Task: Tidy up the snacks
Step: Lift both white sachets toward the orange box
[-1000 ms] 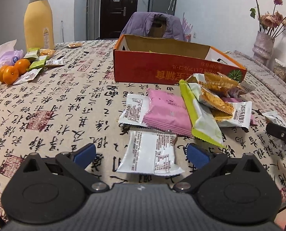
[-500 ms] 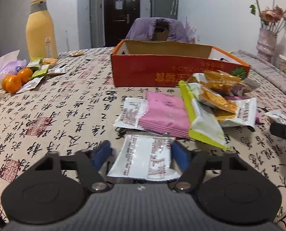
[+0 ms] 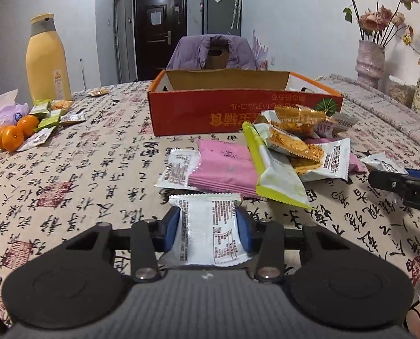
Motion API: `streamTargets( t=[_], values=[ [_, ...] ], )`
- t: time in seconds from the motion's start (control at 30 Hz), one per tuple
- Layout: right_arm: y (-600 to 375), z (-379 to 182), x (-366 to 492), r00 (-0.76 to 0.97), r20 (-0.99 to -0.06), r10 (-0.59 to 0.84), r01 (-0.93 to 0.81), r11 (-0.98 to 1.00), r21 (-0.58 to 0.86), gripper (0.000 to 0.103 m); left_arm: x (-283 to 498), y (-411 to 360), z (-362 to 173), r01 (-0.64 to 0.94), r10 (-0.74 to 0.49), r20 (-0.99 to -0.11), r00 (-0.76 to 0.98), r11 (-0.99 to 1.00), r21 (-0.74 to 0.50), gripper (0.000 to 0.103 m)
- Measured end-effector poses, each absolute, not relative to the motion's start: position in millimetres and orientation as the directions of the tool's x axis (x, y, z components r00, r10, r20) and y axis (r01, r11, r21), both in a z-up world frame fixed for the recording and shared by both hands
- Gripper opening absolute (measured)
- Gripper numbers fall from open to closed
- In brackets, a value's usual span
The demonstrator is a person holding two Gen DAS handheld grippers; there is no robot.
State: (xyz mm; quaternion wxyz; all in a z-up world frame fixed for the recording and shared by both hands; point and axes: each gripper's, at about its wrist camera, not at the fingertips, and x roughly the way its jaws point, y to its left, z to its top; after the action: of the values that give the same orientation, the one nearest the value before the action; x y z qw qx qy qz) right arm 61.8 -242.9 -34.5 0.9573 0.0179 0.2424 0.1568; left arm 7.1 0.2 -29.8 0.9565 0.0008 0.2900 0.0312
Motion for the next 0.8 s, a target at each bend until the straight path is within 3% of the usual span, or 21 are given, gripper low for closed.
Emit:
streamTargets(
  t=[0.8],
  values=[
    [-234,5,77,0.867,-0.364,0.34,-0.329,0.94,0.094,0.04,19,9,26,-0.077,0.069,-0.389,0.919,0.997,-0.006,0.043]
  ],
)
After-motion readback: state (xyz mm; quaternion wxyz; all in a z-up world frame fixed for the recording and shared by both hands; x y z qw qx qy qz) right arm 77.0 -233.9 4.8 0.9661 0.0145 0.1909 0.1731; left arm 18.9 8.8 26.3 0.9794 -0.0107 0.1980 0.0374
